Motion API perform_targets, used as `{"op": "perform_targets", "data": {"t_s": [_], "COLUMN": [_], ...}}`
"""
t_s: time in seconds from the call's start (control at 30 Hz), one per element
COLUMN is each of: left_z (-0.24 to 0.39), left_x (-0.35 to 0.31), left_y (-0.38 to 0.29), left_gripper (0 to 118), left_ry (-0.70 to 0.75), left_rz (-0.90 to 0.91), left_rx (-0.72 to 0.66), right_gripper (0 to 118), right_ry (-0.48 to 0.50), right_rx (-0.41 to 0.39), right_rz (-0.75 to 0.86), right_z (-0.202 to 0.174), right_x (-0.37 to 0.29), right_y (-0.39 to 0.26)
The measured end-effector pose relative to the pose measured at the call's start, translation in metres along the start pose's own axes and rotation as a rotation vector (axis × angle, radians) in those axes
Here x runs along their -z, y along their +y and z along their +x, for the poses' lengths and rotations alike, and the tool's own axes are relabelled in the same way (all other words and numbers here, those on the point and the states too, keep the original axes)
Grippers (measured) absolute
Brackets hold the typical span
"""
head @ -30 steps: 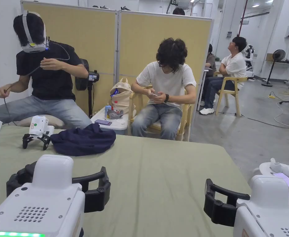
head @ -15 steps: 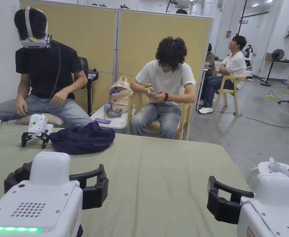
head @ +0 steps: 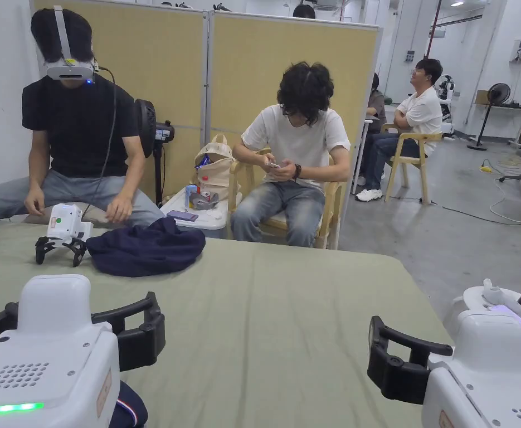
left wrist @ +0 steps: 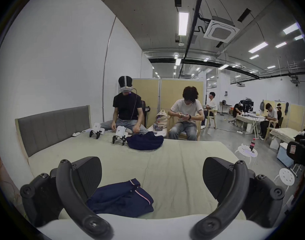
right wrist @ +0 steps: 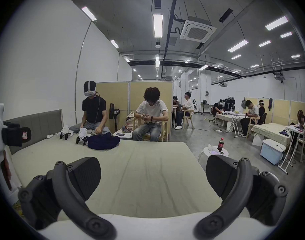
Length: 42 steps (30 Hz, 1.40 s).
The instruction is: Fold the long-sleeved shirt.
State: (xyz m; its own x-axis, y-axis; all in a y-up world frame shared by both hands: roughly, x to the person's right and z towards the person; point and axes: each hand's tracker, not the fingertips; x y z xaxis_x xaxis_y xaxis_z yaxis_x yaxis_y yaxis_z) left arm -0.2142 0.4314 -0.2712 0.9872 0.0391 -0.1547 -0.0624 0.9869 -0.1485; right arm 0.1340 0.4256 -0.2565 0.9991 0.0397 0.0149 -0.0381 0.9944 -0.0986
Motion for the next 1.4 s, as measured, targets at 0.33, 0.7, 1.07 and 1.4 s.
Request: {"op": "perform_targets", "data": {"t_s": [0.33, 0.7, 1.07, 1.4], "left_z": [0.026, 0.053, -0.112, -0.158], "left_x": [-0.005, 0.005, -0.037, -0.014], "left_y": [-0.007, -0.037, -0.084, -0.109], "left_gripper": [0, 0, 0, 0], "left_ry": [-0.067, -0.159, 0.285, 0.281], "left_rz": [-0.023, -0.098, -0.274, -0.449], "left_rx": [0.100, 0.155, 0.019, -0.022], "right_gripper": [2, 1, 1, 1], "right_ry": [-0.017, 0.073, 0.538, 0.693], "right_rx": [-0.023, 0.021, -0.022, -0.082], "right_rz": [0.030, -0.068, -0.252, -0.355], "right_z": [-0.005, -0.014, -0.173, -0.244], "right_x": [-0.001, 0.013, 0.061, 0.086], "right_y": [-0.007, -0.027, -0.080, -0.099]}}
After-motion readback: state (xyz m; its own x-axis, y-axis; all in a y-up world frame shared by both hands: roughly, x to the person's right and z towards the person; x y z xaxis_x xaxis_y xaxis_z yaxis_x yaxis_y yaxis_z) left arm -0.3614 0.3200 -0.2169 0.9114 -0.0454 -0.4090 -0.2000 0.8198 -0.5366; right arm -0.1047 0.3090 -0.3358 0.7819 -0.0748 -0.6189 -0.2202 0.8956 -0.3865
